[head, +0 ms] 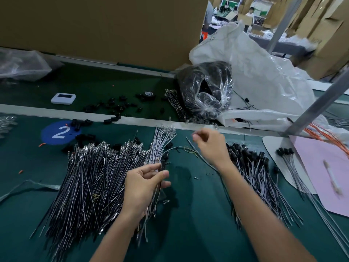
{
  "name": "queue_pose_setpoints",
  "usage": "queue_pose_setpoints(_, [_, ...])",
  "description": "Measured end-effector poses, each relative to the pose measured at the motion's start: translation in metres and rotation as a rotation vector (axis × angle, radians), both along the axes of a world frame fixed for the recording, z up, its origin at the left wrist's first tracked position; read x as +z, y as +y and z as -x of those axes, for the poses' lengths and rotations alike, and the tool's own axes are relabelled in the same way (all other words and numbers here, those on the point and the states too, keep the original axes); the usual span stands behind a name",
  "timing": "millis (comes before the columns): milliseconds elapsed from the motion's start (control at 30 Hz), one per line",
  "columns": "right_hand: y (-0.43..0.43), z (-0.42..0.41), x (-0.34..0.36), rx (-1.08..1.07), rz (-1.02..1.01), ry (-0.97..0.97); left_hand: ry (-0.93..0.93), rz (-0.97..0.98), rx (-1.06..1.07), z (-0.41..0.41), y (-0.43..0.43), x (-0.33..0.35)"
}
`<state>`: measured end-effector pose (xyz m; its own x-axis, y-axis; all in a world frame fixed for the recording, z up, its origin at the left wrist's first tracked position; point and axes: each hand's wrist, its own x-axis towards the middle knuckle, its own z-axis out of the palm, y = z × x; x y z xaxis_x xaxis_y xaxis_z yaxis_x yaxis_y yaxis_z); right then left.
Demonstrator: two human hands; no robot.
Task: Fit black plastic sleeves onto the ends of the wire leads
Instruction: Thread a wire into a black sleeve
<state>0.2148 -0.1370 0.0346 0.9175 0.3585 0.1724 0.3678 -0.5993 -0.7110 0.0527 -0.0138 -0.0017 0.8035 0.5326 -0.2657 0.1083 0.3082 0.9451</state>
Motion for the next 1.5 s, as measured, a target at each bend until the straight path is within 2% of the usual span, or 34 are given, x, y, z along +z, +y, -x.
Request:
queue_pose_setpoints(167, [0.031,-0.085,-0.013,-0.007,0.3,-0.102,0.016,-0.073,-0.027,-0.001,0.001,-0.009])
queue_pose_setpoints(367, [0.063,-0.13,-0.033,-0.184,0.247,0.032,0.005,-0.051,-0.013,-0.003,0.0,-0.009])
queue_pose_setpoints(533, [0.073,-0.144,-0.046,-0.229,0.278,0.063,-0.005,-0.049,-0.024,-0.005,0.004,-0.01])
queue_pose_setpoints(667, [0.073,-0.136,-0.033,-0.186,0.163,0.068,-0.027,-0.052,-0.029,-0.005,0.007,-0.011])
queue_pose_setpoints(733, [0.068,-0.114,-0.019,-0.123,0.041,0.109,-0.044,-0.033,-0.027,-0.003,0.008,-0.01])
queue_pose_setpoints(867, [0.044,-0.032,0.008,0.159,-0.338,0.285,-0.098,0.053,-0.027,0.001,0.007,-0.005])
queue_pose_setpoints(933, [0.026,0.014,0.013,0.271,-0.422,0.289,-0.152,0.085,-0.02,0.004,0.001,-0.001])
queue_pose_setpoints(1067, [-0.002,0.073,0.016,0.299,-0.438,0.192,-0.264,0.077,-0.018,0.01,-0.016,0.012])
queue_pose_setpoints(1300, [-0.028,0.095,0.021,0.264,-0.433,0.065,-0.332,0.012,-0.077,0.021,-0.032,0.032])
queue_pose_setpoints(1500, [-0.039,0.104,0.022,0.263,-0.298,-0.329,-0.323,-0.052,-0.143,0.025,-0.032,0.037])
